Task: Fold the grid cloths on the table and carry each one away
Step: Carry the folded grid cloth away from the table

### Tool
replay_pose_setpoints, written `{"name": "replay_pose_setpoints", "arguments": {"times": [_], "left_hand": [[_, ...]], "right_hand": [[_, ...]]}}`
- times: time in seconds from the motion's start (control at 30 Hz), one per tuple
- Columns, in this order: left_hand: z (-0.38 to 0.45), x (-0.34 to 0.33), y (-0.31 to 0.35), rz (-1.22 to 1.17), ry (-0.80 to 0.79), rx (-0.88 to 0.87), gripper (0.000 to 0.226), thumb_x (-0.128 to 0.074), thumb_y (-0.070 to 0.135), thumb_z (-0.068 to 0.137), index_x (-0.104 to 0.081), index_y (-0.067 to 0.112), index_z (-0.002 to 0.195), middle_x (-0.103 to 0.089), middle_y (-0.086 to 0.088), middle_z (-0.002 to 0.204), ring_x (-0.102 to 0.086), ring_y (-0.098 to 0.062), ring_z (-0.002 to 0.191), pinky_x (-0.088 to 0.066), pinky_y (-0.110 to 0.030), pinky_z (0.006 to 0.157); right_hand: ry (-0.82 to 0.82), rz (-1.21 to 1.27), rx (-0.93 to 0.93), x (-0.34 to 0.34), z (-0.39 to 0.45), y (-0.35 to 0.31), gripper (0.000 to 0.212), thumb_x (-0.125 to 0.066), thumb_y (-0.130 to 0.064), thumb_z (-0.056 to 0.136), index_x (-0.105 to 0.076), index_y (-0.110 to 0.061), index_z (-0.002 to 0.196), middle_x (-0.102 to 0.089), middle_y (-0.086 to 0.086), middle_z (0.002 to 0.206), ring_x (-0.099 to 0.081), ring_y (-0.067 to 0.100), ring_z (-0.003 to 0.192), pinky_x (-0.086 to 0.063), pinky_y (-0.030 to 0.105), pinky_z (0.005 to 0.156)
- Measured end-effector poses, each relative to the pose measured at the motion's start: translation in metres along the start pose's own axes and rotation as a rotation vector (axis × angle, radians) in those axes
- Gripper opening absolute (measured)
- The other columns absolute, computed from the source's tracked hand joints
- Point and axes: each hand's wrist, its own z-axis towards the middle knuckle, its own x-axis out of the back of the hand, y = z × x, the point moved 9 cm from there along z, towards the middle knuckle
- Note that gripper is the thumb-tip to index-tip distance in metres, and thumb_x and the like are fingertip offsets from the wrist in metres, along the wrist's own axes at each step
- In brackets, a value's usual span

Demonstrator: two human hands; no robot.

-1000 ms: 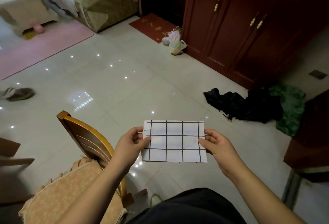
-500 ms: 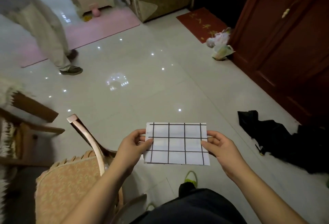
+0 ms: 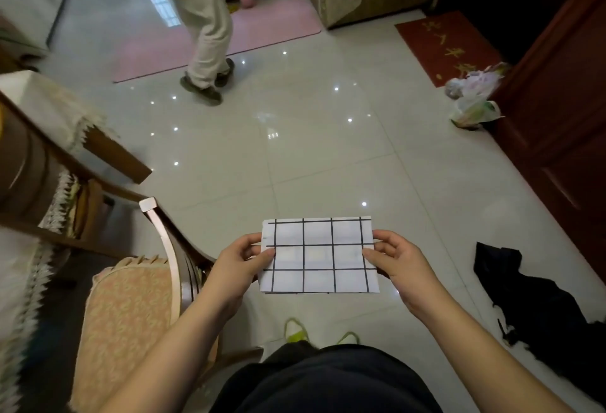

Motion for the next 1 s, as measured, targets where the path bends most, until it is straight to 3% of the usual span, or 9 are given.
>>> {"name": "replay_pose_setpoints", "arguments": {"times": [0.27, 0.53, 0.67, 0.87, 1.0], "left_hand": [[0.033, 0.043, -0.004, -0.119, 0.101, 0.041, 0.024, -0.062, 0.007, 0.093, -0.065, 0.016, 0.115, -0.074, -0.009, 0.094, -0.072, -0.025, 0.089, -0.056, -0.037, 0.078], [0.092, 0.099, 0.023, -0.19, 0.186, -0.002, 0.023, -0.062, 0.006, 0.093, -0.065, 0.017, 0.113, -0.072, -0.013, 0.093, -0.069, -0.028, 0.086, -0.053, -0.045, 0.08], [0.114, 0.123, 0.043, -0.216, 0.2, -0.019, 0.023, -0.062, 0.008, 0.093, -0.064, 0.019, 0.113, -0.07, 0.003, 0.081, -0.069, -0.017, 0.075, -0.052, -0.031, 0.061], [0.143, 0.148, 0.07, -0.216, 0.244, -0.05, 0.025, -0.065, 0.009, 0.091, -0.064, 0.02, 0.114, -0.07, -0.001, 0.082, -0.067, -0.012, 0.069, -0.051, -0.021, 0.06], [0.17, 0.157, 0.083, -0.233, 0.302, -0.038, 0.025, -0.064, 0.008, 0.091, -0.064, 0.018, 0.114, -0.072, -0.008, 0.091, -0.069, -0.015, 0.073, -0.052, -0.022, 0.062]], "right_hand": [[-0.104, -0.101, -0.015, -0.047, 0.056, -0.027, 0.03, -0.067, -0.009, 0.089, -0.063, -0.019, 0.117, -0.072, 0.007, 0.097, -0.069, 0.02, 0.089, -0.053, 0.033, 0.084], [-0.176, -0.209, -0.006, -0.116, 0.133, -0.076, 0.031, -0.069, -0.012, 0.087, -0.063, -0.021, 0.117, -0.068, 0.019, 0.105, -0.067, 0.033, 0.098, -0.052, 0.046, 0.094], [-0.181, -0.23, 0.01, -0.147, 0.161, -0.106, 0.025, -0.064, -0.005, 0.09, -0.064, -0.02, 0.11, -0.069, 0.013, 0.089, -0.068, 0.019, 0.082, -0.053, 0.036, 0.083], [-0.236, -0.255, 0.016, -0.18, 0.2, -0.136, 0.024, -0.063, -0.003, 0.09, -0.066, -0.02, 0.107, -0.07, 0.008, 0.088, -0.069, 0.018, 0.081, -0.052, 0.032, 0.08], [-0.283, -0.264, 0.01, -0.198, 0.239, -0.154, 0.025, -0.062, -0.002, 0.09, -0.066, -0.021, 0.105, -0.071, 0.007, 0.086, -0.069, 0.018, 0.081, -0.052, 0.034, 0.081]]}}
